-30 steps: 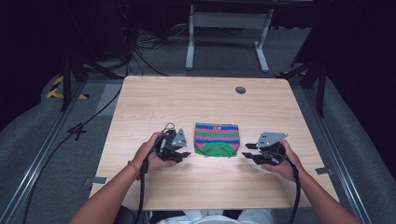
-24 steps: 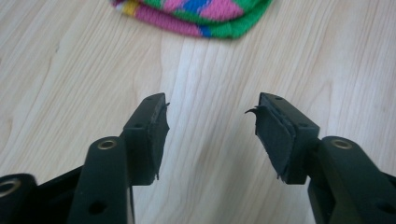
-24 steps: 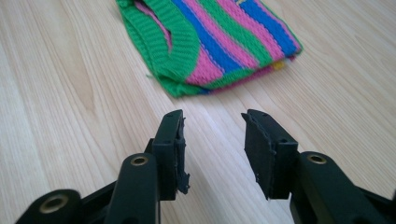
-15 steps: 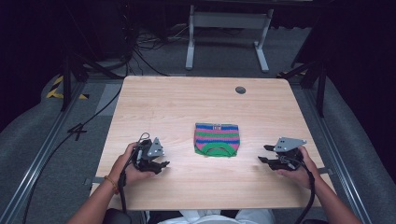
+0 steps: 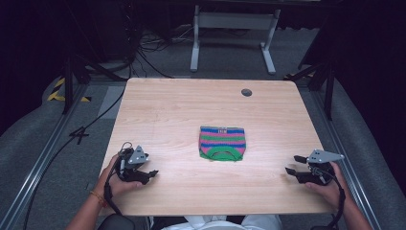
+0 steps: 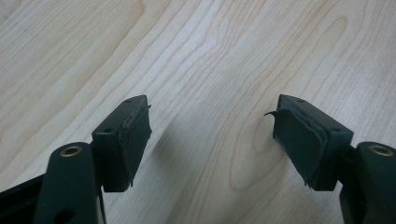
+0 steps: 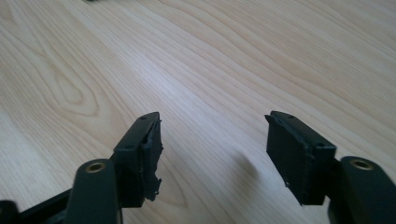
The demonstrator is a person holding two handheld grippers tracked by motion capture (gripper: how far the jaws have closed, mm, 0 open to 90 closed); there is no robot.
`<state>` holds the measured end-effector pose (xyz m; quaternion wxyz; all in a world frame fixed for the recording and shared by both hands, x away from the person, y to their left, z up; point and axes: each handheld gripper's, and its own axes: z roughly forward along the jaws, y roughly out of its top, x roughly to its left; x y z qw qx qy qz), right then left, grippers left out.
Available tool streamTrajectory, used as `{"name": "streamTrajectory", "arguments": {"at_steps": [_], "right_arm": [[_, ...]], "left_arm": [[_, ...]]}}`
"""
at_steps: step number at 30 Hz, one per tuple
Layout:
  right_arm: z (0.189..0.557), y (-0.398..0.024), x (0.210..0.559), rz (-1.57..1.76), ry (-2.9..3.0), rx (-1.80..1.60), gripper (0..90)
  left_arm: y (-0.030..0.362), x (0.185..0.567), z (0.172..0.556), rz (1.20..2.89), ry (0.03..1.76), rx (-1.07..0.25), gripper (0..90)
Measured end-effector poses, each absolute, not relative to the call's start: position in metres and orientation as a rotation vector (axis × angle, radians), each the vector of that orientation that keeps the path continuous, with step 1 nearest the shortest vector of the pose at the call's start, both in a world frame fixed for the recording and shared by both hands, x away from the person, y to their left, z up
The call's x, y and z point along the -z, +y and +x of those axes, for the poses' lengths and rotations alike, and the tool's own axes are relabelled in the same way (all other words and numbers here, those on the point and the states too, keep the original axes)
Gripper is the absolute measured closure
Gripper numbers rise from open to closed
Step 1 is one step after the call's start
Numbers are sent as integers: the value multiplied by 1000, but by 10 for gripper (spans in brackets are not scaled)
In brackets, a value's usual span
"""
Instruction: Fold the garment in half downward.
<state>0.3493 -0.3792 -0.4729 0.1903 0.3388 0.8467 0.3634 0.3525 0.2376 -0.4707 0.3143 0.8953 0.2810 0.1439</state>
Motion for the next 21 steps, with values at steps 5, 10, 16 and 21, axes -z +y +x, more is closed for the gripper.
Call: {"name": "streamTrajectory", "arguments": {"at_steps": [5, 10, 16, 21], "right_arm": [[345, -393, 478, 1043, 2335, -1027, 303], [341, -402, 485, 1129, 2307, -1015, 231], [340, -406, 487, 1177, 2297, -1038, 208], [340, -404, 487, 1168, 2302, -1028, 202]], "left_arm": [[250, 475, 350, 2307, 792, -318, 228], [259, 480, 349, 2266, 848, -294, 179], [261, 483, 348, 2241, 867, -324, 154], [260, 483, 347, 2239, 885, -337, 154]]}}
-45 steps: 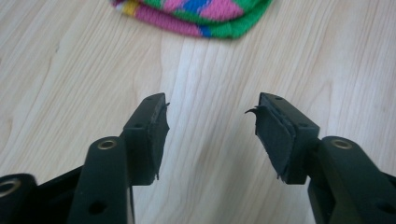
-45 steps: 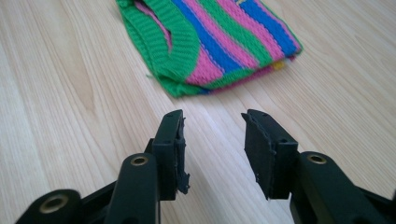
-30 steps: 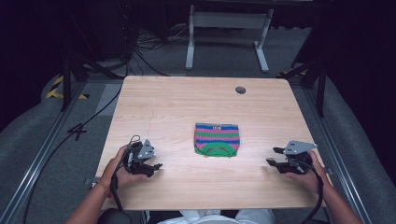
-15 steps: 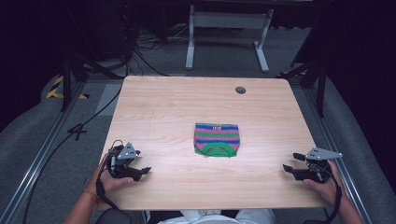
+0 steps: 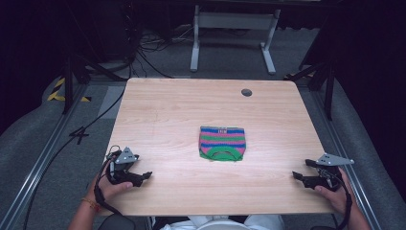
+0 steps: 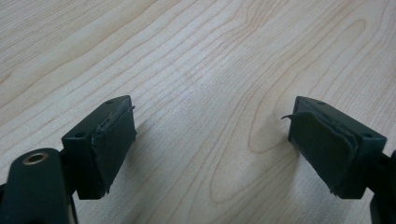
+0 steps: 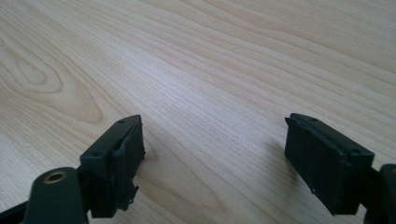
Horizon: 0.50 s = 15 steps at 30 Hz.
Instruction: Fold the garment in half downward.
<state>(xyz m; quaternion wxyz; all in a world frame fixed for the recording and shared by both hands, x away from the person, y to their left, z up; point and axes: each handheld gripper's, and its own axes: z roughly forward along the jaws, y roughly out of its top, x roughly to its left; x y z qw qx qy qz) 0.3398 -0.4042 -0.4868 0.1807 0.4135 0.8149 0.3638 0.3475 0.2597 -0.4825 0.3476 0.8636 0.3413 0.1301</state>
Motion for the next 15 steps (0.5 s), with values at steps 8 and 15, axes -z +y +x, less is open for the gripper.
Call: {"name": "streamTrajectory", "arguments": {"at_steps": [8, 15], "right_arm": [[340, -404, 487, 1171, 2301, -1024, 197], [340, -404, 487, 1179, 2295, -1022, 195]], "left_arm": [[259, 482, 347, 2246, 900, -346, 151], [258, 483, 348, 2235, 902, -344, 144]]}}
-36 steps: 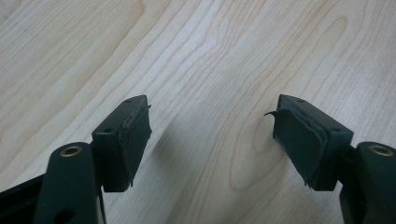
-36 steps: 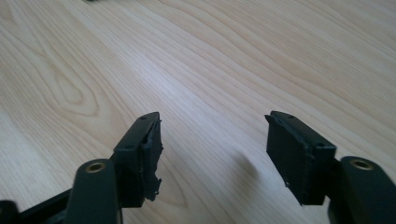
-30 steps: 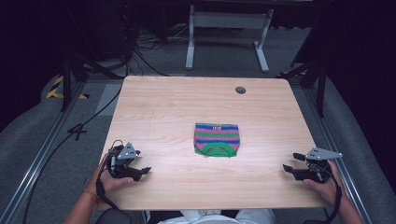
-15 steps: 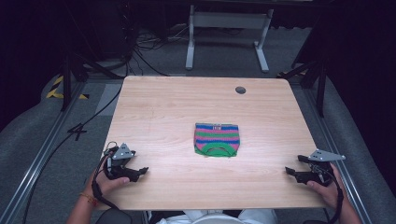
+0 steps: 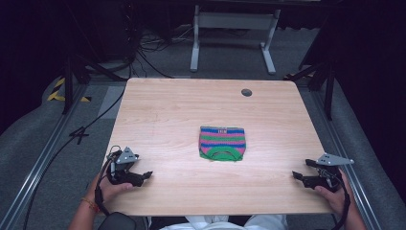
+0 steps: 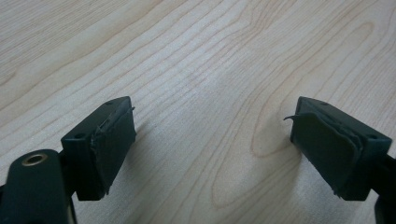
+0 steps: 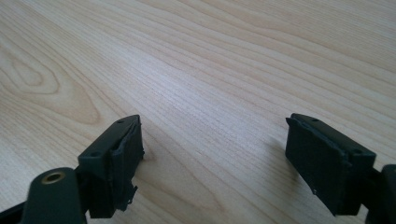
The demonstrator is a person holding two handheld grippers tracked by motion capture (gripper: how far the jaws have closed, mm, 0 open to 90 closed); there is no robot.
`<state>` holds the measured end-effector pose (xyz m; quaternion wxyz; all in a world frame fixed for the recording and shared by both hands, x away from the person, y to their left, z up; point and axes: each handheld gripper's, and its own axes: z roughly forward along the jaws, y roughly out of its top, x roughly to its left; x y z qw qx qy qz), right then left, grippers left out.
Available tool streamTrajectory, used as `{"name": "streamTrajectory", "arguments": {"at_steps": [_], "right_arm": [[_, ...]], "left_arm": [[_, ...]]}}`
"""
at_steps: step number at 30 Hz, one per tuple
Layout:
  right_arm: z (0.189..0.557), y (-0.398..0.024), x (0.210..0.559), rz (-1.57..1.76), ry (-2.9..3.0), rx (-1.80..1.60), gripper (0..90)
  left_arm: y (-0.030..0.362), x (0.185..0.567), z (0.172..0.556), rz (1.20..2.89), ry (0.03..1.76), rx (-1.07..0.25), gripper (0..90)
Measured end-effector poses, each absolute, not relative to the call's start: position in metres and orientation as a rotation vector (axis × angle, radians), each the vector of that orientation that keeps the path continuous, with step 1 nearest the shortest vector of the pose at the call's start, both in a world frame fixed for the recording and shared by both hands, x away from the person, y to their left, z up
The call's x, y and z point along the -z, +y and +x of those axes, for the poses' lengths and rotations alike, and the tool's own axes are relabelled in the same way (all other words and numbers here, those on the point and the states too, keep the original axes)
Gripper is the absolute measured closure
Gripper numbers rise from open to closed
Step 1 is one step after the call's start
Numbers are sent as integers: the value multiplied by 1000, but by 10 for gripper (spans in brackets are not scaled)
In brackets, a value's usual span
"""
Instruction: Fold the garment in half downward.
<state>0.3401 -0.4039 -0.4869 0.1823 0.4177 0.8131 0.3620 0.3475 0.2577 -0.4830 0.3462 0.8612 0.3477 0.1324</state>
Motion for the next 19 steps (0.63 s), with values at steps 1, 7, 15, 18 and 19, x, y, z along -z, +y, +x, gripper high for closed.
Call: {"name": "streamTrajectory", "arguments": {"at_steps": [1, 7, 15, 18, 19], "right_arm": [[340, -404, 487, 1179, 2294, -1021, 195], [340, -404, 487, 1190, 2285, -1014, 186], [341, -404, 487, 1203, 2280, -1006, 166], [341, -404, 487, 1206, 2277, -1005, 166], [341, -404, 487, 1208, 2277, -1005, 166]], "left_arm": [[258, 483, 348, 2235, 902, -344, 144], [257, 483, 350, 2240, 899, -349, 135], [256, 483, 351, 2239, 900, -341, 128], [256, 483, 351, 2239, 903, -344, 128], [256, 483, 351, 2239, 903, -344, 128]]}}
